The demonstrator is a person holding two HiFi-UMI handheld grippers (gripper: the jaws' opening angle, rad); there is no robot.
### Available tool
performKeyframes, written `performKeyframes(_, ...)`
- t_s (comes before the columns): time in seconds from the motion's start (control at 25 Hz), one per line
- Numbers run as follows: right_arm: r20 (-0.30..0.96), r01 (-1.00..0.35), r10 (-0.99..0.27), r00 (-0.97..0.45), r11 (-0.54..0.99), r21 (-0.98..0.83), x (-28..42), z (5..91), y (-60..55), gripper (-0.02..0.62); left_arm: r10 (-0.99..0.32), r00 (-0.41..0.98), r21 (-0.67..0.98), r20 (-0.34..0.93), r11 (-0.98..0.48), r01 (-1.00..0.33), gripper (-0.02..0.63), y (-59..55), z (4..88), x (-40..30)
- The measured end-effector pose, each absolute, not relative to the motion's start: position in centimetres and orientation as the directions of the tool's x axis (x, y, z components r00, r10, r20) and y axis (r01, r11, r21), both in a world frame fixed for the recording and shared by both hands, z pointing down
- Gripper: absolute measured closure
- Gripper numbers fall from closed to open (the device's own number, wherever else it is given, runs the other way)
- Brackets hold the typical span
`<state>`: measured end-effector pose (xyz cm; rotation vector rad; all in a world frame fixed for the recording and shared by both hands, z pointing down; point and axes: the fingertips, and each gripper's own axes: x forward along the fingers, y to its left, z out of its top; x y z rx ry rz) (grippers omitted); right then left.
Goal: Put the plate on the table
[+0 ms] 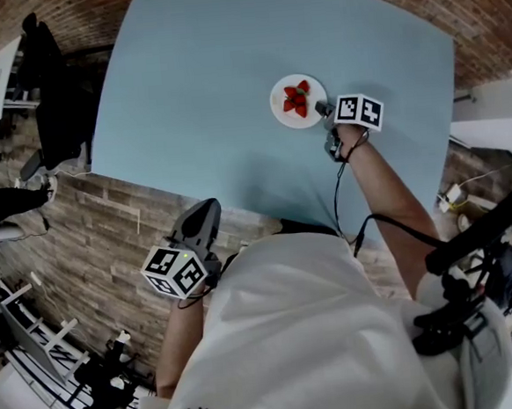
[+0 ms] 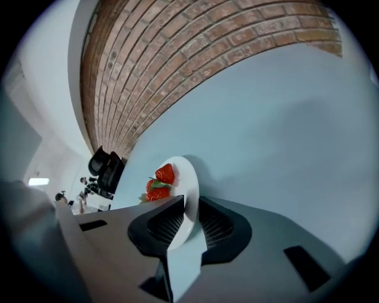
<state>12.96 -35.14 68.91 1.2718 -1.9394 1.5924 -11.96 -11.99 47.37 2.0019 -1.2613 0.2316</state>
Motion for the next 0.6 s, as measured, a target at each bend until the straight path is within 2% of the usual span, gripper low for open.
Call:
performKeyframes(0.2, 0.8, -0.885, -0.386, -0.459, 0.122, -0.449, 12.71, 68.84, -34.98, 0.515, -0.707, 0.495, 0.493, 0.504, -0.235, -0.838, 0.606, -11.72, 47.2, -11.78)
performKeyframes(0.6, 0.851, -0.927, -0.407, -0.331, 0.308, -0.213, 12.71, 68.46, -35.27, 0.491, -0.708, 0.487, 0.497, 0.511, -0.22, -0.84, 0.606, -11.02, 47.22, -12.18)
